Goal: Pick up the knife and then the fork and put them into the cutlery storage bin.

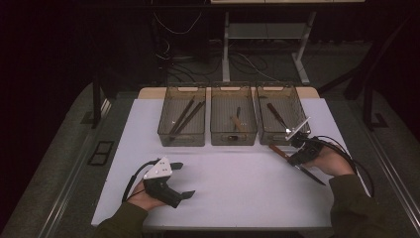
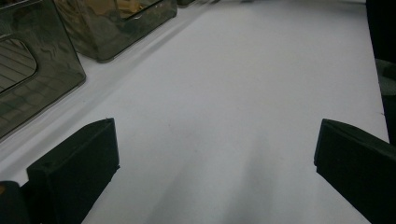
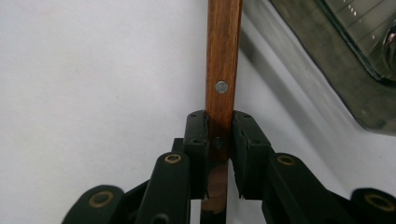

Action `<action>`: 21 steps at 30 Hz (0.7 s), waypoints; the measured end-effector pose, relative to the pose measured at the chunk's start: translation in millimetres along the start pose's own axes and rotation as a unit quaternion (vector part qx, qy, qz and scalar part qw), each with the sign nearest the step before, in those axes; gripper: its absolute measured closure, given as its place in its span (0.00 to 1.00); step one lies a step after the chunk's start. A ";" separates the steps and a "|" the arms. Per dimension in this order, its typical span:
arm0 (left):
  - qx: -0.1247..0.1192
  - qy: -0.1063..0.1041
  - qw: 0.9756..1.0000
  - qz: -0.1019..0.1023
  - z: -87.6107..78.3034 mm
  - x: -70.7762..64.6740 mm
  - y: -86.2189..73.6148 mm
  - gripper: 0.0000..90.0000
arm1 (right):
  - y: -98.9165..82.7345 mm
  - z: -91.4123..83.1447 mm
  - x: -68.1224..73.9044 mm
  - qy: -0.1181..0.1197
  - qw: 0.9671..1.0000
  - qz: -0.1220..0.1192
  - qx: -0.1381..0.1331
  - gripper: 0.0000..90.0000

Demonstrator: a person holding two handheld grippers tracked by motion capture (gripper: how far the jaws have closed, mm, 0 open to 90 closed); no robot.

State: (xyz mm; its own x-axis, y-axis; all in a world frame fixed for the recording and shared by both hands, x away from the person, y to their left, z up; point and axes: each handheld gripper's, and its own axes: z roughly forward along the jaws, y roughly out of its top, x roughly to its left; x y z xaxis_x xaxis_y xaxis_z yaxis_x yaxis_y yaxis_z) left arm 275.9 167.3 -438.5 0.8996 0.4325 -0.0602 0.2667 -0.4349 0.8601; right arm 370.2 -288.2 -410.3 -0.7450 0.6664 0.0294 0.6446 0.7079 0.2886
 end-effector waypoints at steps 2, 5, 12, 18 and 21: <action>0.000 0.000 1.000 0.000 0.0 0.1 0.0 0.00 | -3.1 -3.3 1.4 0.001 1.000 0.002 -0.016 0.86; 0.000 0.000 1.000 0.001 0.0 -0.1 0.1 0.00 | -8.4 -7.1 2.5 0.007 0.999 0.006 -0.039 0.86; -0.001 0.002 1.000 0.000 -0.3 -0.2 0.0 0.00 | -18.2 -21.2 0.6 0.025 0.995 0.023 -0.098 0.86; 0.000 0.003 1.000 0.000 -0.4 -0.7 0.2 0.00 | -24.7 -28.9 -2.3 0.029 0.989 0.037 -0.138 0.86; 0.001 0.002 1.000 0.002 -0.4 -0.8 0.2 0.00 | -27.5 -32.8 -3.9 0.031 0.986 0.046 -0.156 0.86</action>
State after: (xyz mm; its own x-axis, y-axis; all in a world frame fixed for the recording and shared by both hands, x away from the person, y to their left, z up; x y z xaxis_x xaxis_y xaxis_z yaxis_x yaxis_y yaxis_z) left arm 275.1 167.1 -438.1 0.8989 0.4347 -0.0553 0.2645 -0.4375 0.8594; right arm 349.8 -317.9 -386.9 -0.7015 0.7018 0.1239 0.6321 0.5325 0.5629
